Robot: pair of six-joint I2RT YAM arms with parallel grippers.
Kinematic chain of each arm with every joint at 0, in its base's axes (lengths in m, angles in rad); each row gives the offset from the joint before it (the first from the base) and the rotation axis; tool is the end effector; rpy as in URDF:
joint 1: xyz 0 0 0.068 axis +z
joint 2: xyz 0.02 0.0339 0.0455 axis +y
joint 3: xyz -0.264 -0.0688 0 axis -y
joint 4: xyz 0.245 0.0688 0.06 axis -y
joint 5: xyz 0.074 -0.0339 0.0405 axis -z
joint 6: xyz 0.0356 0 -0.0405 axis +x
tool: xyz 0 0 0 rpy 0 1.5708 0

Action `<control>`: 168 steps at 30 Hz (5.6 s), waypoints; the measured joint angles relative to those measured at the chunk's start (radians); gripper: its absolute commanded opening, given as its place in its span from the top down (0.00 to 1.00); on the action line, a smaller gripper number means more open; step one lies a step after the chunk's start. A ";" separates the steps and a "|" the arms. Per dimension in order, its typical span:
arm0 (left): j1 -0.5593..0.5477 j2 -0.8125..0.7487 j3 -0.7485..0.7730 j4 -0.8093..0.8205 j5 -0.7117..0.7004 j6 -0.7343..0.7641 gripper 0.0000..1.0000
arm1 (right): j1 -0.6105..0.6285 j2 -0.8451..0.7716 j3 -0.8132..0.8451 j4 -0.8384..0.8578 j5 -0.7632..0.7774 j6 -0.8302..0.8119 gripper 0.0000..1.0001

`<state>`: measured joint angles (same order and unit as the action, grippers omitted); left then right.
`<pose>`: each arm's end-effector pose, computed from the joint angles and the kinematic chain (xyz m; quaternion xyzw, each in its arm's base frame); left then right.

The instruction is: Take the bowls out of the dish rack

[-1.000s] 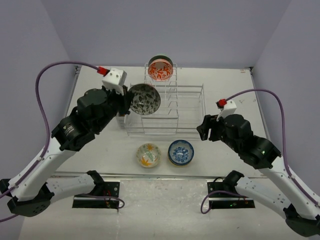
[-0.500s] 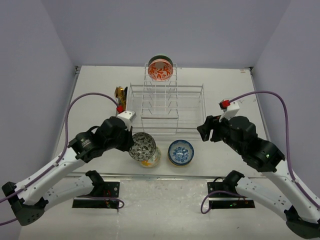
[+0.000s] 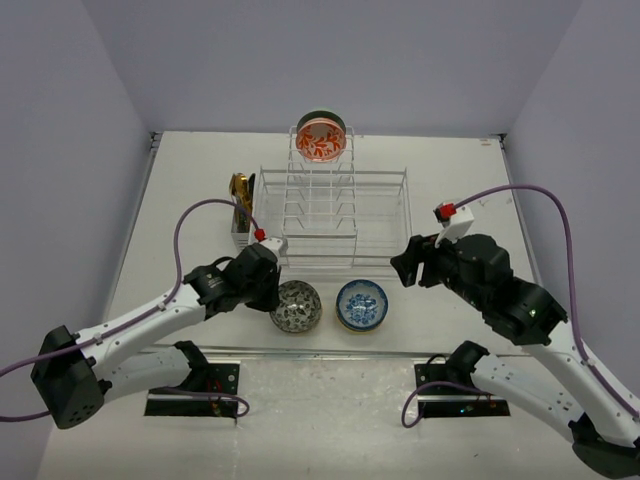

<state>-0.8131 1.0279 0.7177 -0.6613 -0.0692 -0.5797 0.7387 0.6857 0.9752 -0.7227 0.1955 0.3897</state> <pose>0.1372 -0.1414 0.2315 0.1010 0.9496 -0.1639 0.2475 0.1024 0.0839 0.3624 -0.0938 0.8349 0.2172 0.4969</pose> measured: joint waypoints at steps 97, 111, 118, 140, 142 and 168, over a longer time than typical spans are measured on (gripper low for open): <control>-0.009 -0.063 0.386 -0.051 -0.165 0.092 0.00 | 0.000 0.005 -0.027 0.014 -0.052 -0.010 0.32; -0.007 0.416 1.014 0.122 -0.494 0.536 0.03 | 0.000 0.007 -0.008 0.012 -0.004 -0.014 0.32; 0.038 0.720 1.225 0.211 -0.476 0.780 0.14 | 0.000 0.000 -0.008 0.012 0.023 -0.014 0.32; 0.159 0.938 1.369 0.198 -0.373 0.882 0.49 | 0.000 0.040 -0.005 0.012 0.023 -0.018 0.32; 0.159 0.938 1.365 0.199 -0.370 0.887 0.52 | 0.000 0.042 -0.005 0.012 0.023 -0.018 0.32; 0.179 0.890 1.270 0.242 -0.375 0.944 1.00 | 0.000 0.040 -0.005 0.012 0.022 -0.018 0.32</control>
<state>-0.6342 1.9182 1.9873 -0.4194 -0.4446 0.3641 0.7387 0.7261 0.9703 -0.7105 0.2176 0.3717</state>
